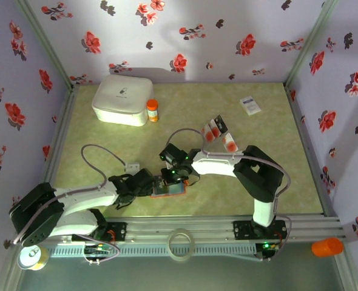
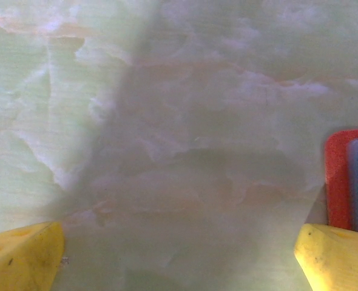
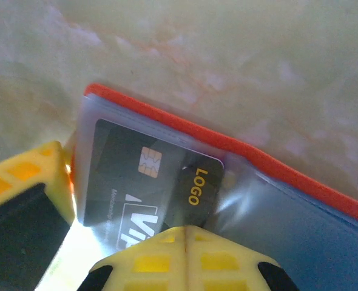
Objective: Put the credit cards into the card holder
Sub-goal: Insert the credit card into the card slot.
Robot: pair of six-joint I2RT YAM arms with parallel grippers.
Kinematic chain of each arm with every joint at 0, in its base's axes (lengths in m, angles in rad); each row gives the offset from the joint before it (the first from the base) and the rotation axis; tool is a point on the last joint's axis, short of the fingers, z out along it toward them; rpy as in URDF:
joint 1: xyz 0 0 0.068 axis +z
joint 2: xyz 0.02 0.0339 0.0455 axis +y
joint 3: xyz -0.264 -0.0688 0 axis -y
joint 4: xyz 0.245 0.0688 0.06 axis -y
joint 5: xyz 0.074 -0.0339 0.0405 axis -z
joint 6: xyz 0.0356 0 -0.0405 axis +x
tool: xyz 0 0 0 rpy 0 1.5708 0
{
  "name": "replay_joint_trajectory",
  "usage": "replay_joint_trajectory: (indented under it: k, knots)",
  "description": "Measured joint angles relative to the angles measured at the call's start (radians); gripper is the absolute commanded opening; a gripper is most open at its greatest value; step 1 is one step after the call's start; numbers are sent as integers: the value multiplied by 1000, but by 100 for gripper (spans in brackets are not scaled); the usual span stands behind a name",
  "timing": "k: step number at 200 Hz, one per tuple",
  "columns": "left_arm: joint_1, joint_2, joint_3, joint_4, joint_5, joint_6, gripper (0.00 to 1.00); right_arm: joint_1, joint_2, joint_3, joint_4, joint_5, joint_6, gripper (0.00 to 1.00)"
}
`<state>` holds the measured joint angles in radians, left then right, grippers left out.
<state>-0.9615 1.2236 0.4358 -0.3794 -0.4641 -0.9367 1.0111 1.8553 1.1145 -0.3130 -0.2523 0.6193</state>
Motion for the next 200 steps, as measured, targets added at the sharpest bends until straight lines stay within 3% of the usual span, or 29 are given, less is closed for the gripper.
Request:
replay_joint_trajectory:
  k: [79, 145, 200]
  knots:
    - [4, -18, 3, -7, -3, 4, 100, 18, 16, 24, -1, -9, 0, 2]
    - [27, -157, -12, -71, 11, 5, 100, 11, -135, -48, 0, 14, 5, 2]
    - [37, -127, -14, -82, 17, 9, 100, 10, -142, -100, 16, 17, 32, 2]
